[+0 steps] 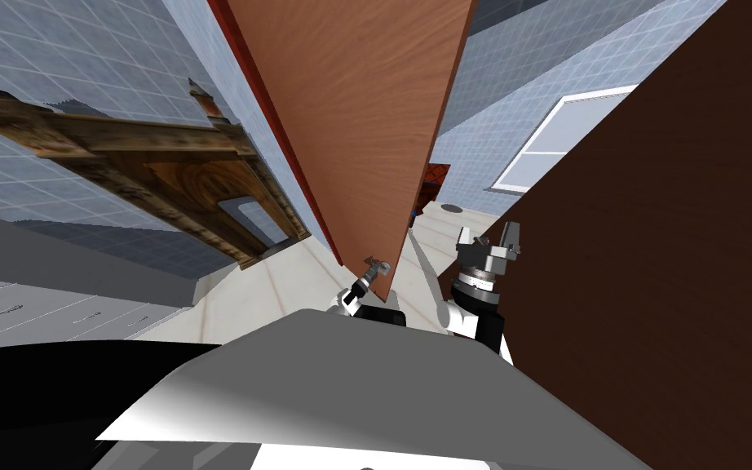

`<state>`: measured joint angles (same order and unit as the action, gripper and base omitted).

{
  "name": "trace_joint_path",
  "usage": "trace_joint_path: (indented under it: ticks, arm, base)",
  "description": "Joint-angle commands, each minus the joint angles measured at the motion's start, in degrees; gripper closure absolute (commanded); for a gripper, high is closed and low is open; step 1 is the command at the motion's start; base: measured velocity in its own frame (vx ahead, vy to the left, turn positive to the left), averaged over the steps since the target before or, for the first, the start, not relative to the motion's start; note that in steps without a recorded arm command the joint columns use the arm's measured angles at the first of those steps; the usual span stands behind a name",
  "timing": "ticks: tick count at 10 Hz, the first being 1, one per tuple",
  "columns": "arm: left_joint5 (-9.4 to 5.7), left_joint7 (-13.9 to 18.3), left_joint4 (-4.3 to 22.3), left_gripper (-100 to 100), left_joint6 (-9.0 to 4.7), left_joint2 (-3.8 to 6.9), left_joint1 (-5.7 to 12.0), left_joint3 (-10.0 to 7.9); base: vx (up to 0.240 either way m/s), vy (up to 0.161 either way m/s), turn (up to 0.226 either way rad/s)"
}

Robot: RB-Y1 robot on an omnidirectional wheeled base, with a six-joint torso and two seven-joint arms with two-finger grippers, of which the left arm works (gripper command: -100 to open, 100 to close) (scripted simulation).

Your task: Push the door open

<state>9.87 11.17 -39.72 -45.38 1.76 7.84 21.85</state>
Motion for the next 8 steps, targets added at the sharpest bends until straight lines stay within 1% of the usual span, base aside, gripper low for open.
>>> trace_joint_path:
  ticks: [1, 2, 4, 5, 7, 8]
  arm:
    - [0.03, 0.0, 0.1, 100, -0.13, 0.09, -0.31, 0.06]
    - [-0.29, -0.3, 0.1, 100, 0.01, 0.28, 0.03, -0.61]
    - [-0.39, -0.4, 0.1, 100, 0.01, 0.37, 0.04, -0.82]
    - [-0.81, -0.8, 0.3, 100, 0.03, 0.68, 0.09, -1.71]
    - [-1.17, -1.2, 0.4, 100, 0.05, 0.89, 0.14, -2.47]
    - [-1.57, -1.6, 0.6, 100, 0.07, 1.09, 0.19, -3.31]
  base:
    - [0.000, 0.000, 0.000]
    - [0.062, -0.079, 0.021]
    - [0.100, -0.091, 0.025]
    - [0.098, -0.089, 0.018]
    - [0.139, -0.143, 0.034]
    - [0.152, -0.175, 0.041]
